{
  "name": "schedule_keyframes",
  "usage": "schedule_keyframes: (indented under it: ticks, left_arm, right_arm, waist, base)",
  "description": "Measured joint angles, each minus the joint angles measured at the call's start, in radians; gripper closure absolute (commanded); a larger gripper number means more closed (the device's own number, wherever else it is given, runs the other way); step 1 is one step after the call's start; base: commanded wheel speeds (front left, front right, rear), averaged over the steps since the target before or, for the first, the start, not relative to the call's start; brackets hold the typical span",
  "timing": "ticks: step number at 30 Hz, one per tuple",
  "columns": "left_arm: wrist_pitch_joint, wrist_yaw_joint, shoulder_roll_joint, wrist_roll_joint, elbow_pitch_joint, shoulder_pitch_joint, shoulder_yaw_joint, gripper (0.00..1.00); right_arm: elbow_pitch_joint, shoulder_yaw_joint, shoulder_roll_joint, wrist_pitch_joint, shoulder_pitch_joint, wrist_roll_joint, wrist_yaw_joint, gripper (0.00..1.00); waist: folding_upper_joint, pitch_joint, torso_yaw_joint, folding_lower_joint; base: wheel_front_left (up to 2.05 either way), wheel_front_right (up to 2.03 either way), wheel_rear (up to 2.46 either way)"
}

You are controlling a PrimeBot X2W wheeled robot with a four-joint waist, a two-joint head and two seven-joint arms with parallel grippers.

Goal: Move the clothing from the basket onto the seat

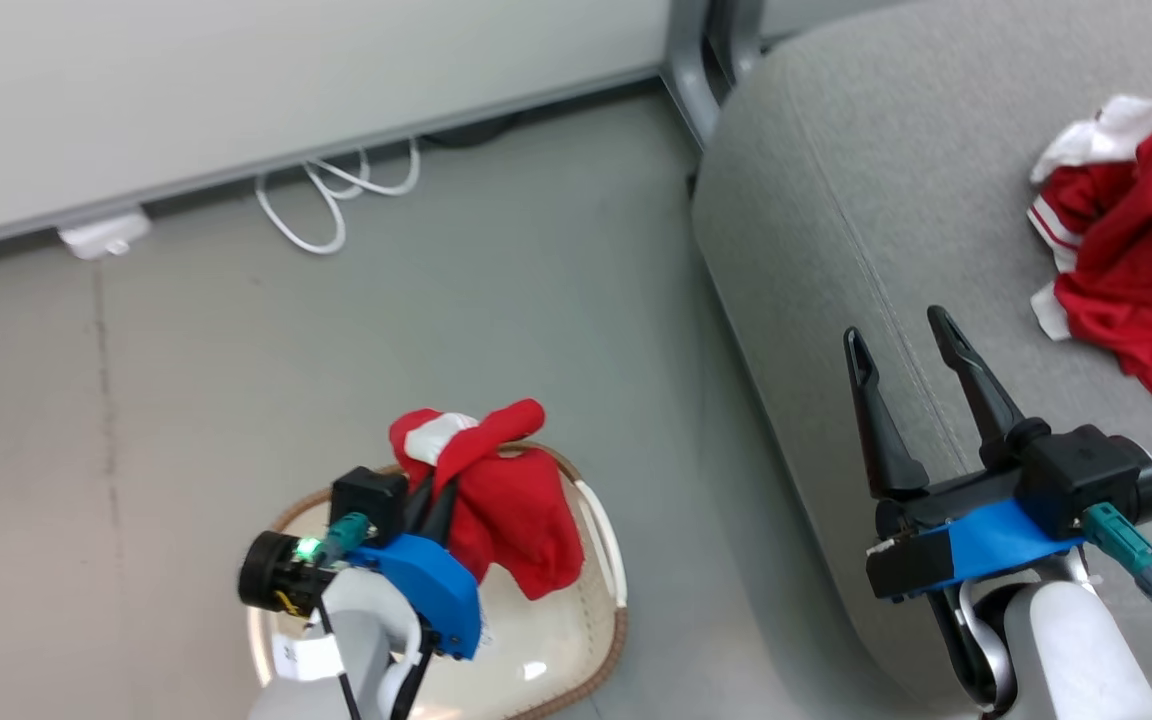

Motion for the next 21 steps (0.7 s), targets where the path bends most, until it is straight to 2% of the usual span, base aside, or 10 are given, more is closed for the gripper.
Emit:
schedule_keyframes:
  ticks: [10, 21]
  left_arm:
    - [0.000, -0.002, -0.002, -0.073, -0.148, -0.002, -0.186, 1.00]
    - [0.000, -0.004, -0.003, -0.149, -0.233, -0.161, -0.361, 1.00]
  right_arm:
    - [-0.039, 0.001, 0.000, 0.052, 0.065, -0.007, 0.000, 0.00]
    - [-0.052, 0.018, 0.000, 0.087, 0.114, -0.006, 0.000, 0.00]
  waist:
    - [0.0000, -0.143, 0.124, 0.0000]
    - [0.0000, -0.227, 0.214, 0.0002]
  base:
    - [0.00, 0.00, 0.00]
    - [0.00, 0.00, 0.00]
